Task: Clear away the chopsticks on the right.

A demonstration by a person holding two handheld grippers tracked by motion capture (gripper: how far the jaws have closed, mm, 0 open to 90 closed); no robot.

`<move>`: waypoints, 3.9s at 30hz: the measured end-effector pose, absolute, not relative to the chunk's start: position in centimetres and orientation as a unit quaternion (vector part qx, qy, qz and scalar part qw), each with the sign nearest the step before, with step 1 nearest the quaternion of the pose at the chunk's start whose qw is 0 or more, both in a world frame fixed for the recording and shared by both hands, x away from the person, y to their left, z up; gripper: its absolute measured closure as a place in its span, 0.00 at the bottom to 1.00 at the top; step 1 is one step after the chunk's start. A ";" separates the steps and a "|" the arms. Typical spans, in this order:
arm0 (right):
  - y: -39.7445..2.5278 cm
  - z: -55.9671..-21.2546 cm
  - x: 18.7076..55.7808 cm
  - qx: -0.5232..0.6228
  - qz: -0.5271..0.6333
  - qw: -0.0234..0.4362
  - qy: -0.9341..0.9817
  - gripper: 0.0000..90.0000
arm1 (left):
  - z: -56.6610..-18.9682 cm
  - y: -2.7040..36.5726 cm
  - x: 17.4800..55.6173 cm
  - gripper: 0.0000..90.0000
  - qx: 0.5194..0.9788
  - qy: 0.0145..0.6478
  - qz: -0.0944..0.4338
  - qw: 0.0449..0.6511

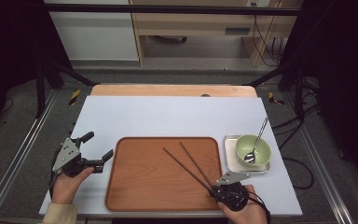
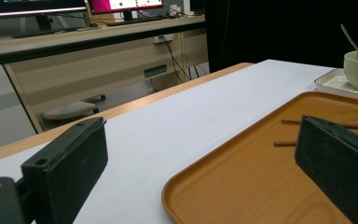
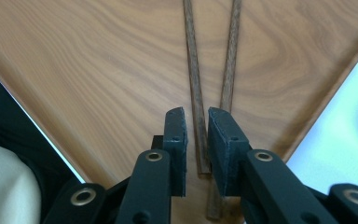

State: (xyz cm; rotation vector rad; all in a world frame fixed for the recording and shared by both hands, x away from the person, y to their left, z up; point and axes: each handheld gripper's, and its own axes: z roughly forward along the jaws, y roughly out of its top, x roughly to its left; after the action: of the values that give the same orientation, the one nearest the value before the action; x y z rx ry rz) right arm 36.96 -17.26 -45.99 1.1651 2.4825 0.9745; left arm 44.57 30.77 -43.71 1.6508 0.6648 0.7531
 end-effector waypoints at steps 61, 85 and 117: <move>-26.5 -40.5 41.0 0.404 0.513 0.395 0.646 0.15 | -41.8 16.4 45.2 0.60 0.840 0.217 0.182 0.462; -26.4 -41.8 40.4 0.404 0.481 0.430 0.649 0.19 | -45.6 11.3 48.4 1.00 0.883 0.267 0.142 0.360; -26.7 -42.0 40.5 0.404 0.477 0.423 0.656 0.21 | -46.8 6.0 50.6 1.00 0.897 0.232 0.126 0.355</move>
State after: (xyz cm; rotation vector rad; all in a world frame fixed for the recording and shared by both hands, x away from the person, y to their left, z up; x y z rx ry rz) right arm 40.45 -26.70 -41.95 1.0107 1.6419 1.1947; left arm 50.60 5.97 -46.78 2.3174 0.5990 0.3257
